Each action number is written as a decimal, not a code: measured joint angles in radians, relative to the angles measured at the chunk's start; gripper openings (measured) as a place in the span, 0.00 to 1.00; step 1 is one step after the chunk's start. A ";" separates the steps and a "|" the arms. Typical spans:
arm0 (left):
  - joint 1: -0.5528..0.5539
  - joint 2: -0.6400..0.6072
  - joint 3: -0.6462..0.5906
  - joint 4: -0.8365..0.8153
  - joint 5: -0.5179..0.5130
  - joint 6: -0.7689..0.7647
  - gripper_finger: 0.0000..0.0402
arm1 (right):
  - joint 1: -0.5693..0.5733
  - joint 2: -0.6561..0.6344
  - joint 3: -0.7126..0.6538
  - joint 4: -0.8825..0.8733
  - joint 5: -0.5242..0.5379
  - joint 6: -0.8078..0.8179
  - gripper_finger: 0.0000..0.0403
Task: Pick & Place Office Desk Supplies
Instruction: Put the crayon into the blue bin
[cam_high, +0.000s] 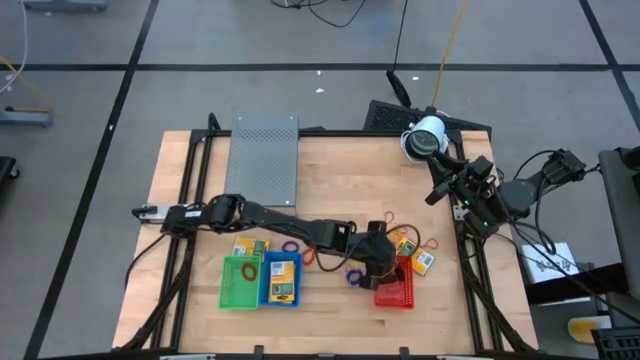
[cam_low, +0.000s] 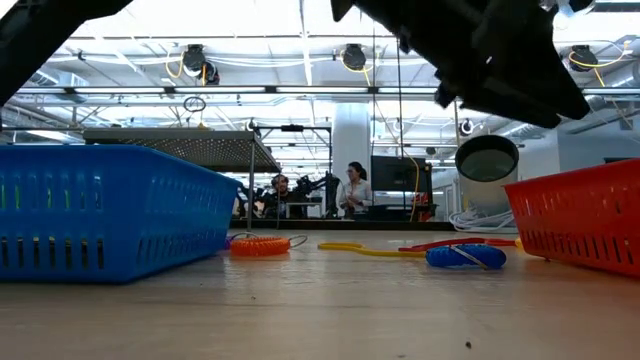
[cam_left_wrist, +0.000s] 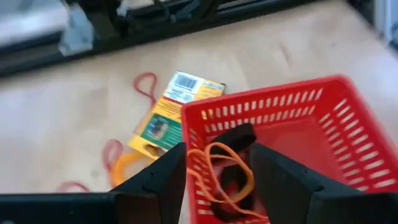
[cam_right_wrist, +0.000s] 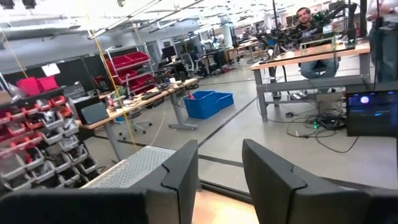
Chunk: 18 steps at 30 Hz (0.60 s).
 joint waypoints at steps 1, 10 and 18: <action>0.009 0.000 0.000 0.000 0.037 -0.046 0.46 | 0.000 0.001 0.000 0.001 0.000 0.006 0.29; 0.090 -0.001 0.050 0.000 0.220 -0.342 0.46 | 0.002 0.010 0.000 -0.002 -0.024 0.013 0.29; 0.166 -0.001 0.121 0.115 0.463 -0.437 0.46 | 0.003 0.002 0.000 0.000 -0.024 -0.061 0.29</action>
